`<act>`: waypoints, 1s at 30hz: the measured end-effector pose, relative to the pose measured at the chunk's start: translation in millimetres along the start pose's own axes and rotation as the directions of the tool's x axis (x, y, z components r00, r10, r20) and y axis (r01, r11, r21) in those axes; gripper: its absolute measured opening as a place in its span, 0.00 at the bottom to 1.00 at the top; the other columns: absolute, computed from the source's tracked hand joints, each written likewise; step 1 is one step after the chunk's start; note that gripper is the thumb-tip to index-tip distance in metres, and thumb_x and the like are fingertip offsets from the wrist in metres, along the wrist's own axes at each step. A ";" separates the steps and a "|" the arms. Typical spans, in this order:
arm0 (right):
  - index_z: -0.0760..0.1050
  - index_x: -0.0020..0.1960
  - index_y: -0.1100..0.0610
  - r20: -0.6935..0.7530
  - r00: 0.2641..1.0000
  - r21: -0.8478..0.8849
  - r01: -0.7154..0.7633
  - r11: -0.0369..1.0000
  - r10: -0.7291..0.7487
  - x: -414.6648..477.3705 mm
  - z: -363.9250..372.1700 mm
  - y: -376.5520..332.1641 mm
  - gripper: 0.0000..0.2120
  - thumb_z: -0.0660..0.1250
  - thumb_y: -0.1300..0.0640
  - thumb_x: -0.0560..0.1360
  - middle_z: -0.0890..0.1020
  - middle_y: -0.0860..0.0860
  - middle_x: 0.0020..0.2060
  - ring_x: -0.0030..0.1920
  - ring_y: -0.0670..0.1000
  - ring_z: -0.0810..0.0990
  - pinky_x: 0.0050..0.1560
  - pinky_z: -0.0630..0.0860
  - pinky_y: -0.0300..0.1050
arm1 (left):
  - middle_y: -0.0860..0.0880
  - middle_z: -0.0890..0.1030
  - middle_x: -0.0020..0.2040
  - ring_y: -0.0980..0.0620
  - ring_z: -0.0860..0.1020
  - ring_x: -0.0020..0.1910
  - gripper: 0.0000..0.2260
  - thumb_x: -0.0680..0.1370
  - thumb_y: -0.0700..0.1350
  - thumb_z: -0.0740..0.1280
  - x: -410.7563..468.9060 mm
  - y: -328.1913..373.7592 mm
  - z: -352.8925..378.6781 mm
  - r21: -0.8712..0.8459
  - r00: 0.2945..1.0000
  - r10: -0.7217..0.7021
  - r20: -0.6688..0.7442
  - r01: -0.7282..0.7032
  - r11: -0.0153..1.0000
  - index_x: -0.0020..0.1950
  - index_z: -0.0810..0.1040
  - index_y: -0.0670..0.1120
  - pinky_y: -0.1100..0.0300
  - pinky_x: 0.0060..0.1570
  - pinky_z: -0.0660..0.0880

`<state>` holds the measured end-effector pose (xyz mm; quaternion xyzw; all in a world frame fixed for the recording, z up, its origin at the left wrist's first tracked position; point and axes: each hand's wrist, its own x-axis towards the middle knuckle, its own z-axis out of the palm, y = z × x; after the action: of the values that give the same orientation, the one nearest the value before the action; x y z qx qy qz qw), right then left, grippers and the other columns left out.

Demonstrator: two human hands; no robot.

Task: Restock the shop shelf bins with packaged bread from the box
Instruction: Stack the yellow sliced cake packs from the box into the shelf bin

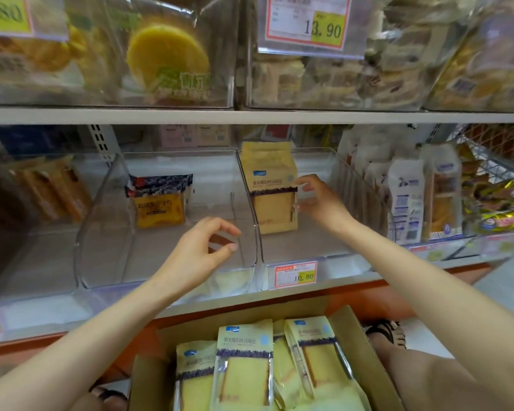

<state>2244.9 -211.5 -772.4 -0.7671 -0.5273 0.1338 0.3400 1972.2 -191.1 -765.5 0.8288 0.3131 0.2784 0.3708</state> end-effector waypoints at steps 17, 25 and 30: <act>0.76 0.50 0.46 0.332 0.938 0.063 0.084 0.994 -0.100 -175.9 6.6 21.2 0.08 0.68 0.58 0.75 0.82 0.45 0.43 0.40 0.45 0.80 0.47 0.77 0.42 | 0.57 0.78 0.52 0.60 0.78 0.47 0.11 0.77 0.40 0.66 -89.5 -49.7 57.9 0.086 0.958 -0.154 0.241 0.137 0.987 0.57 0.72 0.51 0.67 0.48 0.75; 0.76 0.56 0.47 0.502 0.865 -0.222 0.114 0.968 0.013 -186.3 18.3 49.1 0.08 0.65 0.52 0.77 0.76 0.38 0.41 0.41 0.40 0.78 0.46 0.74 0.40 | 0.49 0.77 0.45 0.52 0.74 0.46 0.05 0.77 0.45 0.68 -122.5 -133.8 123.0 0.138 0.717 -0.675 0.175 0.661 0.737 0.46 0.72 0.46 0.63 0.43 0.69; 0.75 0.56 0.46 0.490 0.870 -0.238 0.074 0.968 0.053 -179.4 21.8 57.9 0.08 0.65 0.52 0.77 0.79 0.42 0.45 0.44 0.45 0.79 0.52 0.76 0.46 | 0.48 0.76 0.37 0.50 0.73 0.39 0.10 0.77 0.40 0.65 -119.2 -134.7 129.7 0.016 0.718 -0.675 0.169 0.683 0.730 0.37 0.69 0.45 0.59 0.39 0.68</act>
<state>2200.9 -377.0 -854.2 -0.7411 -0.6132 0.2559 0.0961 1942.7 -263.5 -973.1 0.6669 0.5570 0.0616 0.4911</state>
